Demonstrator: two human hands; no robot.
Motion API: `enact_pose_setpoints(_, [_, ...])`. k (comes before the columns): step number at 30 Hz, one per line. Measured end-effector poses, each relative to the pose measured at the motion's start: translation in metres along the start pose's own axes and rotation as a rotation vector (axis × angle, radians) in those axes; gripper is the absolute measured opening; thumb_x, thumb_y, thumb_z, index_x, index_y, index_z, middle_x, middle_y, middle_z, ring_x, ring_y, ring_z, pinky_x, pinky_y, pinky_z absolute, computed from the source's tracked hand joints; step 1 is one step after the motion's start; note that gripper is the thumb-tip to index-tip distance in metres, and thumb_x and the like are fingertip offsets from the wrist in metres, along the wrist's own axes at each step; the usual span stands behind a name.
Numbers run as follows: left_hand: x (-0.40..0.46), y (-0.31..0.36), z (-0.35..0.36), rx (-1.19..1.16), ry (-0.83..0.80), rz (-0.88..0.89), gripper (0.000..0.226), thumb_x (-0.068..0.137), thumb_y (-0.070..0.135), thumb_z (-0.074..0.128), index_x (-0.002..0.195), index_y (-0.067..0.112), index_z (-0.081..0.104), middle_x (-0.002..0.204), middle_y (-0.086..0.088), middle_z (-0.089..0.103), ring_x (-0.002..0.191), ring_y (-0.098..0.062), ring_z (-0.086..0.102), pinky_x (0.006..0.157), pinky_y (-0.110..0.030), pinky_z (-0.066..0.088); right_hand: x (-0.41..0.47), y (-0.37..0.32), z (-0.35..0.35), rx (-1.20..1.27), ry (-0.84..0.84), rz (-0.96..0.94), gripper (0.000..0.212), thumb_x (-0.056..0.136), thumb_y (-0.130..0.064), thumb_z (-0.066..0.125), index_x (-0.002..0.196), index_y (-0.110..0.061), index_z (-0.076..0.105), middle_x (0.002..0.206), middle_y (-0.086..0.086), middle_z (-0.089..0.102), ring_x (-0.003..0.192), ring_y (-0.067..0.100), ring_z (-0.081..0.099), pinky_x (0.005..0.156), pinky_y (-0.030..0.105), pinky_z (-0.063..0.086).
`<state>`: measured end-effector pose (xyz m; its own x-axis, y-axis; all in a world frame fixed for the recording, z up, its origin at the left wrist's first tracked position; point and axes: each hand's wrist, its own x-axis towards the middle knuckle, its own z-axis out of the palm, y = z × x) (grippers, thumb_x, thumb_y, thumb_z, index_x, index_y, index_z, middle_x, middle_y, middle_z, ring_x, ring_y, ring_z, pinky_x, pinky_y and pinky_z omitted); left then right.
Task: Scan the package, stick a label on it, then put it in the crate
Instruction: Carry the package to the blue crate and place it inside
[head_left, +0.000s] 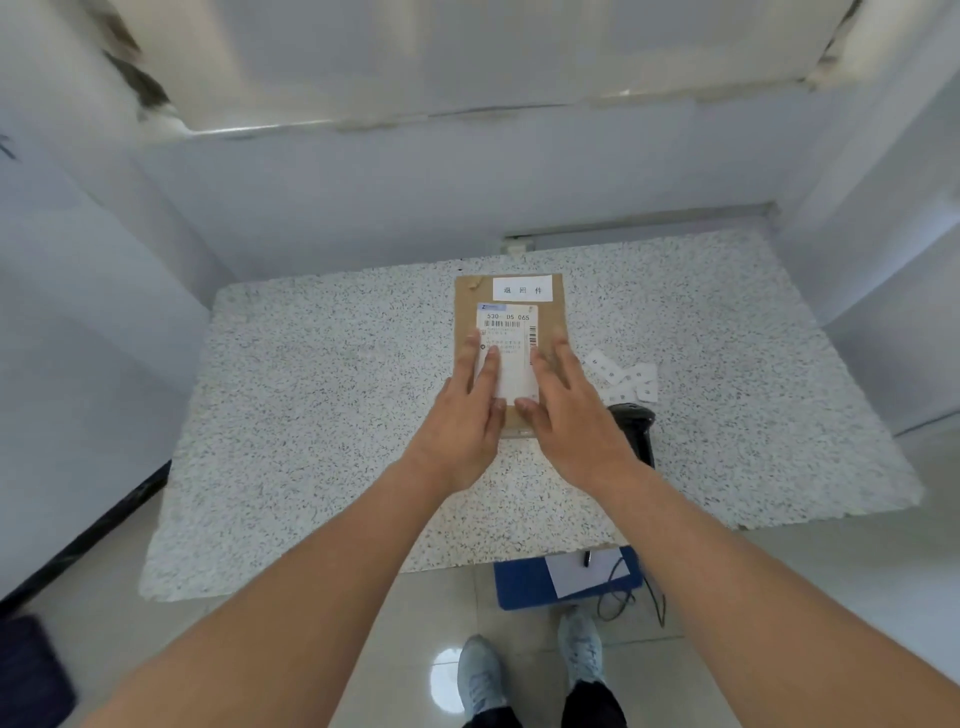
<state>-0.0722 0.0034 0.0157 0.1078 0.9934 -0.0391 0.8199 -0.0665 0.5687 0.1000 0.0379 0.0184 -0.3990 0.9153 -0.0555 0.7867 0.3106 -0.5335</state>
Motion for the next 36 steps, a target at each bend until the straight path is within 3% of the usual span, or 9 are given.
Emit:
enact_pose_setpoints(6, [-0.003, 0.039, -0.067, 0.035, 0.087, 0.067, 0.066, 0.109, 0.034, 0.033, 0.165, 0.013, 0.003, 0.171, 0.004, -0.021, 0.158, -0.029, 0.013, 0.120, -0.050, 0.034, -0.004, -0.043, -0.055, -0.021, 0.151, -0.080, 0.067, 0.108, -0.044, 0.042, 0.163, -0.009, 0.022, 0.173, 0.009, -0.005, 0.150, 0.036, 0.031, 0.116, 0.051, 0.038])
enact_pose_setpoints(13, [-0.020, 0.095, -0.127, 0.108, 0.210, 0.145, 0.065, 0.109, 0.033, 0.034, 0.164, 0.011, 0.006, 0.172, 0.000, -0.017, 0.158, -0.027, 0.012, 0.123, -0.047, 0.029, -0.021, -0.081, -0.126, -0.055, 0.240, -0.155, 0.069, 0.108, -0.048, 0.039, 0.164, -0.012, 0.020, 0.173, 0.008, -0.004, 0.154, 0.034, 0.024, 0.117, 0.051, 0.036])
enact_pose_setpoints(17, [-0.035, 0.127, -0.155, 0.180, 0.291, 0.142, 0.065, 0.108, 0.034, 0.038, 0.163, 0.011, 0.014, 0.173, -0.004, -0.008, 0.153, -0.034, 0.025, 0.118, -0.050, 0.035, -0.036, -0.094, -0.163, -0.069, 0.267, -0.233, 0.068, 0.108, -0.048, 0.038, 0.164, -0.012, 0.021, 0.173, 0.007, 0.000, 0.152, 0.035, 0.028, 0.115, 0.050, 0.038])
enact_pose_setpoints(23, [-0.066, 0.182, -0.172, 0.212, 0.450, 0.118, 0.064, 0.104, 0.032, 0.048, 0.159, 0.010, 0.024, 0.171, -0.008, 0.003, 0.143, -0.042, 0.039, 0.114, -0.053, 0.040, -0.066, -0.102, -0.213, -0.085, 0.310, -0.398, 0.066, 0.109, -0.045, 0.040, 0.162, -0.009, 0.025, 0.172, 0.011, 0.007, 0.157, 0.030, 0.016, 0.119, 0.050, 0.030])
enact_pose_setpoints(29, [-0.108, 0.233, -0.182, 0.230, 0.571, 0.095, 0.065, 0.103, 0.034, 0.048, 0.159, 0.010, 0.024, 0.171, -0.006, 0.003, 0.147, -0.039, 0.033, 0.117, -0.054, 0.037, -0.105, -0.115, -0.254, -0.116, 0.363, -0.569, 0.064, 0.110, -0.040, 0.043, 0.159, -0.002, 0.029, 0.170, 0.019, 0.014, 0.158, 0.030, 0.014, 0.121, 0.047, 0.029])
enact_pose_setpoints(36, [-0.170, 0.268, -0.203, 0.292, 0.692, 0.010, 0.067, 0.103, 0.037, 0.044, 0.160, 0.010, 0.022, 0.172, -0.005, 0.000, 0.150, -0.037, 0.029, 0.116, -0.055, 0.039, -0.140, -0.149, -0.275, -0.074, 0.376, -0.732, 0.066, 0.109, -0.042, 0.043, 0.161, -0.005, 0.027, 0.171, 0.015, 0.012, 0.158, 0.027, 0.012, 0.123, 0.044, 0.026])
